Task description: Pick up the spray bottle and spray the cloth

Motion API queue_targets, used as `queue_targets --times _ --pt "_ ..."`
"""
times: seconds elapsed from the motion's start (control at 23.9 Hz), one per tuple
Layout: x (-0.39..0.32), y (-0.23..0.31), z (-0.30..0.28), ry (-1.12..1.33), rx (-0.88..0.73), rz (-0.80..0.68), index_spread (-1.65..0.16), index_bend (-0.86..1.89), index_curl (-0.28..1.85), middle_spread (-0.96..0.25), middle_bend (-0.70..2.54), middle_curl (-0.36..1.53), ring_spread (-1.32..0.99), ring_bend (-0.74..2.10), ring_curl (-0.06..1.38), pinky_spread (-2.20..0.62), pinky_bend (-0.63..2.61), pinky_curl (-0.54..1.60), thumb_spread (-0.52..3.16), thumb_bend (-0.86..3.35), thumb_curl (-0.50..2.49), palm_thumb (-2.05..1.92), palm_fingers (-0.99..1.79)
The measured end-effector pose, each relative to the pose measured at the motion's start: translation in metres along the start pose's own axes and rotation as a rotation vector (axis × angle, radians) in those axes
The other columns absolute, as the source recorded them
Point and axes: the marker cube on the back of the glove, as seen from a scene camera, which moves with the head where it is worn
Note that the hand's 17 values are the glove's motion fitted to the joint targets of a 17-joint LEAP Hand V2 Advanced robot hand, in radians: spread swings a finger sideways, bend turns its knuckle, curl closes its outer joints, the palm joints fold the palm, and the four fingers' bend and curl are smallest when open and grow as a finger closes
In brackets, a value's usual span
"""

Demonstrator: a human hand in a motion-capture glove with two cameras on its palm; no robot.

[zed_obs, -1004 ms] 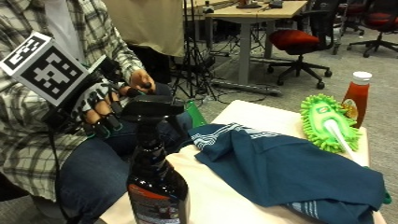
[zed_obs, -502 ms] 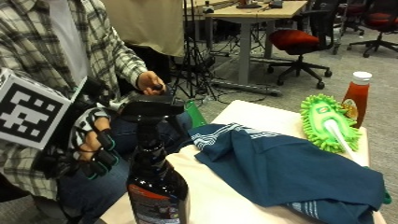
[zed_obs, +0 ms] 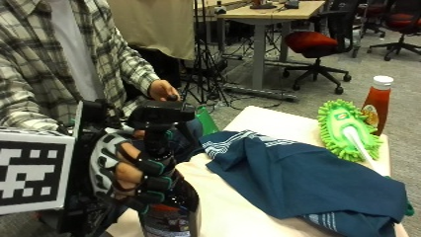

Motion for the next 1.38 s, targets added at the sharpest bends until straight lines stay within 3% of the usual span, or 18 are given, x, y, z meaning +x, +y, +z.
queue_targets --times 0.5,1.09,1.25,1.38 --pt "0.001 -0.054 0.003 -0.291 -0.011 -0.054 -0.19 0.22 0.31 -0.01 0.44 0.40 -0.06 0.44 0.31 0.09 0.10 0.26 0.93 0.08 0.53 0.97 0.82" --pt "-0.001 -0.066 0.013 -0.410 0.061 -0.096 -0.21 0.01 0.26 -0.06 0.44 0.44 -0.14 0.56 0.39 -0.03 0.40 0.35 0.61 0.01 0.61 1.11 1.10" --pt "-0.002 -0.065 0.013 -0.402 0.120 -0.092 -0.21 0.04 0.24 -0.07 0.45 0.45 -0.15 0.58 0.41 -0.05 0.43 0.37 0.57 -0.01 0.63 1.12 1.11" --pt "-0.002 -0.064 0.014 -0.398 0.131 -0.093 -0.21 0.24 0.31 -0.06 0.40 0.44 -0.15 0.54 0.41 -0.06 0.39 0.37 0.54 -0.03 0.63 1.11 1.21"
